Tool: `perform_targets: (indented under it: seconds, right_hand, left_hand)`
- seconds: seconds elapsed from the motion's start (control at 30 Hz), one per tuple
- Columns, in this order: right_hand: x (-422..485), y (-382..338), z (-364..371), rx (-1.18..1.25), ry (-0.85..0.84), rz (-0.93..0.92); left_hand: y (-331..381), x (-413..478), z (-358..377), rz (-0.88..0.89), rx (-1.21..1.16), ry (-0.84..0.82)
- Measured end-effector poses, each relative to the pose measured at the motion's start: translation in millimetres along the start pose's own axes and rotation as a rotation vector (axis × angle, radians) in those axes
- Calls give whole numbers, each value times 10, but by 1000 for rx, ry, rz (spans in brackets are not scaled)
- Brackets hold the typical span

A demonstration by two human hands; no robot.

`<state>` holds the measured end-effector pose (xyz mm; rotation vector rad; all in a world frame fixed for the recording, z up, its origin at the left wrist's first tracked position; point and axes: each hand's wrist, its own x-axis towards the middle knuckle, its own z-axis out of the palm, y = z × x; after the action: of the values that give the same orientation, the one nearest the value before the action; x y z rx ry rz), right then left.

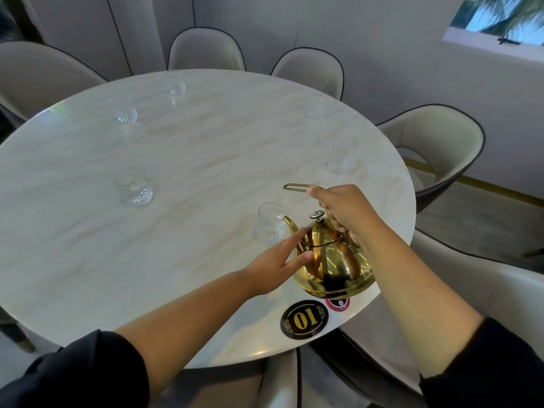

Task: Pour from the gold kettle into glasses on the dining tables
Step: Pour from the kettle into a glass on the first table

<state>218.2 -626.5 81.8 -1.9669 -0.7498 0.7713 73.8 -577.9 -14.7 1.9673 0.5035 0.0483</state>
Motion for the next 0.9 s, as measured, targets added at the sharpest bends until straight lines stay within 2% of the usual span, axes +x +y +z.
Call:
perform_targets:
  seconds: [0.9]
  right_hand:
    - [-25, -98, -23, -83, -32, -4]
  left_hand:
    - [-1, 8, 9, -4, -45, 20]
